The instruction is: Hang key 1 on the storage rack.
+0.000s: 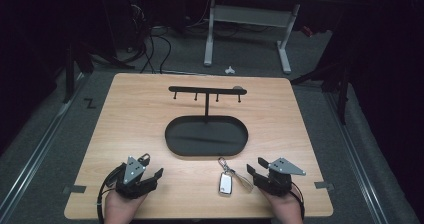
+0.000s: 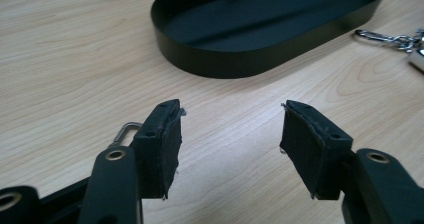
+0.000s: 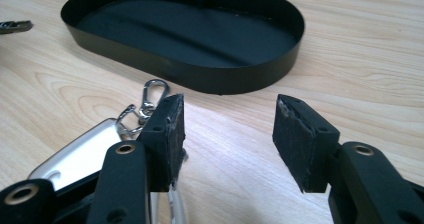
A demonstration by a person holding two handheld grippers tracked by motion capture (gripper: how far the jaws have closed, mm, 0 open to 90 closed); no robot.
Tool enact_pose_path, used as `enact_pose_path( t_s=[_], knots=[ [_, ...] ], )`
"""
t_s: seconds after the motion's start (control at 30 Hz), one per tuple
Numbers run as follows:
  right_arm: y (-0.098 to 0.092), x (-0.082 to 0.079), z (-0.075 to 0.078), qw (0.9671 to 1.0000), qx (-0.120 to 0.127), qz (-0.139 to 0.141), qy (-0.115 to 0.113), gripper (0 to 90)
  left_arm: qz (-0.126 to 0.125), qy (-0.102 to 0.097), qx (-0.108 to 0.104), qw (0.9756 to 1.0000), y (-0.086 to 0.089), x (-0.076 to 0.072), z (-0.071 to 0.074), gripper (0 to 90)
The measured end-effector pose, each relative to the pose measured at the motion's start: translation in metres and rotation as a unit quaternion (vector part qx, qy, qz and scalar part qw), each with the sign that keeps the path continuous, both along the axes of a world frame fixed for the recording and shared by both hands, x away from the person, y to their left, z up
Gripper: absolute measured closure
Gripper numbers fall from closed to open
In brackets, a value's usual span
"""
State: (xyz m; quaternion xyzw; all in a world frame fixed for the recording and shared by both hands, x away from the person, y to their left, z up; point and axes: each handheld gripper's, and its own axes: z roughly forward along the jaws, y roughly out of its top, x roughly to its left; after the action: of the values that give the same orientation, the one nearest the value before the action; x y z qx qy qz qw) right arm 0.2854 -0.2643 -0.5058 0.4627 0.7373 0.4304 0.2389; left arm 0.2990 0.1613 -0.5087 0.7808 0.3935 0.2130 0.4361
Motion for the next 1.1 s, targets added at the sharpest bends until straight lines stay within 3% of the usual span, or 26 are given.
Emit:
enact_pose_path(
  t_s=[0.13, 0.33, 0.43, 0.47, 0.63, 0.77, 0.8, 0.87, 0.97, 1.0, 1.03, 1.07, 1.1],
  knots=[
    [0.005, 0.0, 0.001, 0.9999, 0.005, -0.003, 0.01, 46.5, -0.014, 0.002, 0.003, 0.9999, -0.004, 0.0, -0.001, 41.4],
    [0.008, 0.001, -0.001, 0.9997, -0.004, -0.002, 0.025, 44.0, -0.014, 0.001, -0.002, 0.9999, -0.005, 0.0, 0.0, 40.0],
    [0.008, 0.003, -0.001, 0.9996, -0.009, 0.0, 0.026, 43.9, -0.013, -0.002, -0.006, 0.9999, -0.007, -0.002, 0.004, 37.0],
    [0.007, 0.003, -0.001, 0.9996, -0.01, -0.001, 0.028, 43.6, -0.015, 0.01, -0.025, 0.9995, -0.007, -0.001, 0.009, 35.8],
    [0.004, 0.004, -0.001, 0.9994, -0.014, 0.001, 0.032, 40.2, -0.012, 0.01, -0.025, 0.9996, -0.005, -0.003, 0.017, 35.4],
    [0.001, 0.004, -0.001, 0.9995, -0.014, 0.002, 0.028, 39.9, -0.01, 0.015, -0.03, 0.9994, 0.001, -0.007, 0.008, 35.1],
    [0.001, 0.004, -0.001, 0.9994, -0.02, 0.002, 0.028, 39.9, -0.011, 0.03, -0.041, 0.9986, 0.003, -0.008, -0.002, 34.1],
    [0.002, 0.004, -0.002, 0.9994, -0.02, 0.004, 0.028, 40.1, -0.017, 0.038, -0.037, 0.9985, 0.003, -0.007, -0.003, 32.7],
    [0.002, 0.006, -0.003, 0.9992, -0.023, 0.007, 0.031, 39.3, -0.021, 0.023, -0.023, 0.9993, 0.003, -0.01, 0.0, 30.5],
    [0.003, 0.007, -0.004, 0.999, -0.026, 0.006, 0.037, 39.1, -0.012, 0.005, -0.013, 0.9998, 0.008, -0.011, 0.004, 31.5],
    [0.003, 0.007, -0.004, 0.999, -0.026, 0.006, 0.037, 39.1, -0.012, 0.005, -0.013, 0.9998, 0.008, -0.011, 0.004, 33.6],
    [0.004, 0.007, -0.006, 0.9987, -0.029, 0.006, 0.041, 38.8, 0.012, -0.007, 0.005, 0.9999, 0.019, -0.01, 0.01, 34.7],
    [0.004, 0.007, -0.006, 0.9987, -0.029, 0.006, 0.041, 38.8, 0.012, -0.007, 0.005, 0.9999, 0.019, -0.01, 0.01, 35.9]
  ],
)
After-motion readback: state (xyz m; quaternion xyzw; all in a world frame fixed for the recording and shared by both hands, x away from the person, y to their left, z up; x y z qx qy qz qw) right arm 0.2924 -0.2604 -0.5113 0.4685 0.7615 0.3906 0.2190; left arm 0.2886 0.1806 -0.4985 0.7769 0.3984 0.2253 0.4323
